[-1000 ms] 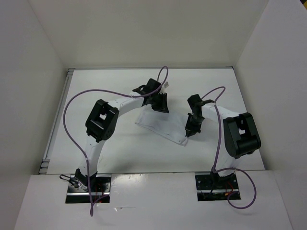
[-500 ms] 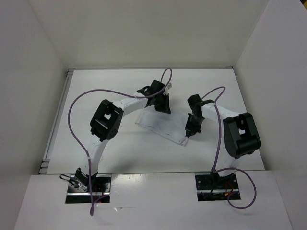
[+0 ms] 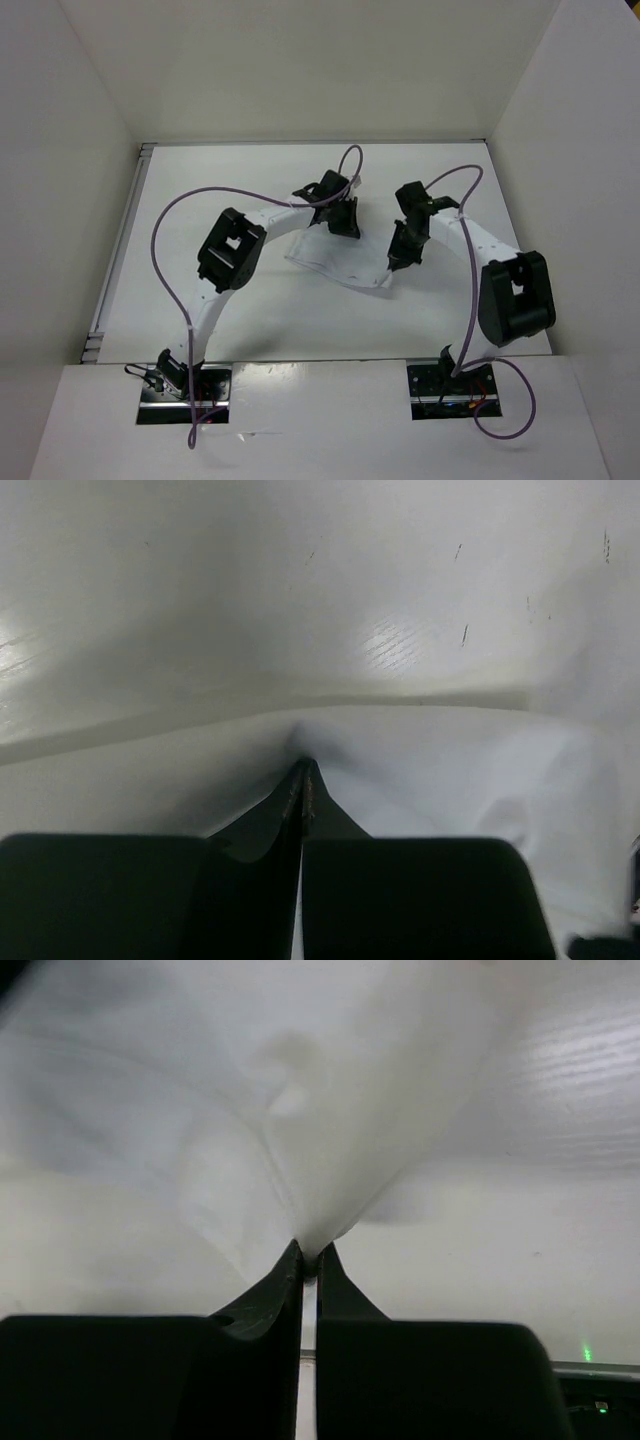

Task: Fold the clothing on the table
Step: Fold the skirt

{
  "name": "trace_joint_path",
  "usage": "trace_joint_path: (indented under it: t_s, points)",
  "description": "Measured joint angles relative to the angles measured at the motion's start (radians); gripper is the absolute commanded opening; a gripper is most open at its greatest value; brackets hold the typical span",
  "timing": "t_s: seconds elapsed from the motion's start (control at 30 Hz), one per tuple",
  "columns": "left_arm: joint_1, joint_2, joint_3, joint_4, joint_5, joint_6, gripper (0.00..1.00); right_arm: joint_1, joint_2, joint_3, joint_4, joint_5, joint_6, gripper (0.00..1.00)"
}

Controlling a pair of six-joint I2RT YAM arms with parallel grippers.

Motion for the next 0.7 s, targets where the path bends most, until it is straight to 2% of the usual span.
trace_joint_path:
  t_s: [0.2, 0.47, 0.53, 0.57, 0.6, 0.7]
  points:
    - [-0.019, 0.004, -0.001, 0.019, 0.002, -0.024, 0.00, 0.050, -0.073, 0.195, -0.022, -0.006, -0.005, 0.00]
    - [-0.054, 0.001, -0.031, 0.051, 0.058, -0.050, 0.01, 0.150, -0.007, 0.225, 0.022, -0.131, -0.024, 0.00]
    - [-0.053, -0.021, -0.064, 0.057, 0.060, -0.051, 0.06, 0.154, -0.001, 0.225, 0.023, -0.142, -0.032, 0.00]
    - [-0.051, -0.042, -0.090, 0.053, 0.059, -0.052, 0.16, 0.154, -0.001, 0.225, 0.024, -0.143, -0.035, 0.00]
    - [-0.047, -0.064, -0.116, 0.046, 0.055, -0.052, 0.21, 0.154, -0.001, 0.225, 0.024, -0.144, -0.039, 0.00]
    - [-0.013, -0.163, -0.210, 0.012, 0.037, -0.066, 0.24, 0.154, -0.001, 0.221, 0.024, -0.140, -0.051, 0.00]
